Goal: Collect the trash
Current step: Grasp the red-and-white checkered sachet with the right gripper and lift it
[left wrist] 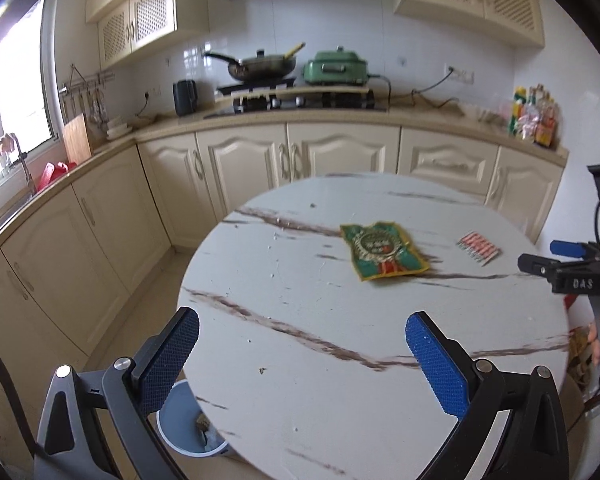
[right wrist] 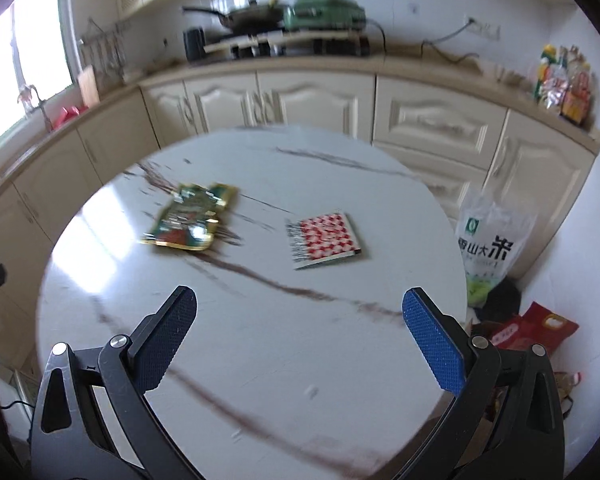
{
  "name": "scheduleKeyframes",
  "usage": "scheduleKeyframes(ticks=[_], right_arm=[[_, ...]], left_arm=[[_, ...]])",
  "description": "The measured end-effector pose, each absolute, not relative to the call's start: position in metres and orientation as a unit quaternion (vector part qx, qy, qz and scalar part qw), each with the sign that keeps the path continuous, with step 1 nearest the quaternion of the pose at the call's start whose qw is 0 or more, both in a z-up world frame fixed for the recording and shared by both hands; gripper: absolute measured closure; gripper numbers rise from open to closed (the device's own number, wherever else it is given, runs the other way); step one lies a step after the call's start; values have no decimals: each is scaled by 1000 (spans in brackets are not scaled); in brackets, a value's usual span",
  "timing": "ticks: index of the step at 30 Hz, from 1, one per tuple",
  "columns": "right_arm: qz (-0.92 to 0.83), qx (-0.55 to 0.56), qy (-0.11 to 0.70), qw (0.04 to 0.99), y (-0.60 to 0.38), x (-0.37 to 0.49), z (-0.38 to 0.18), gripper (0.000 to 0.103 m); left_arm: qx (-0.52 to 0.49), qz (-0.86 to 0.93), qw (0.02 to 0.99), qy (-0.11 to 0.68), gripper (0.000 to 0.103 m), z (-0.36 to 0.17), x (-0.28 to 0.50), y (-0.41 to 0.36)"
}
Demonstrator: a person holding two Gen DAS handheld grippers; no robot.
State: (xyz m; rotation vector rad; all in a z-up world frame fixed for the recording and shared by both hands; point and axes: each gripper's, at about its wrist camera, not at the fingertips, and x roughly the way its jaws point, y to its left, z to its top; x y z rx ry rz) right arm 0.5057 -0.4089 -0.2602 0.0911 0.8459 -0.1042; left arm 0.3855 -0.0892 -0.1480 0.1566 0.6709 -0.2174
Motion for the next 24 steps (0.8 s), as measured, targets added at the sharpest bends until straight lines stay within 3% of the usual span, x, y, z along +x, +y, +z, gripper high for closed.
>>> scheduleKeyframes(ticks=[9,12,13,14,15,19,22,24], right_arm=[[-43,24,479,877,-442,594,-309,0],[-32,26,485,873,-445,608,-317,5],[-31,24,487,872,-445,611,-319,8],[-28,24,488,872,-446,612,-321,20],[-24,23,489,872,-445,613,-322,25],[-25,3,485,874,-441,614,-323,32],[-15,-4,480,877,-435,615,-322,44],[-6,-8,481,877,-431,615,-321,58]], left_arm=[[66,-89,923,368,1,-171,474,-111],[66,-87,922,371,1,-174,495,-115],[66,-88,922,371,1,-178,498,-114],[64,-87,921,373,1,-177,505,-115],[61,-87,921,374,1,-180,509,-115],[53,-86,920,380,1,-188,523,-112],[47,-86,919,383,1,-195,530,-107],[43,-82,918,385,1,-197,534,-104]])
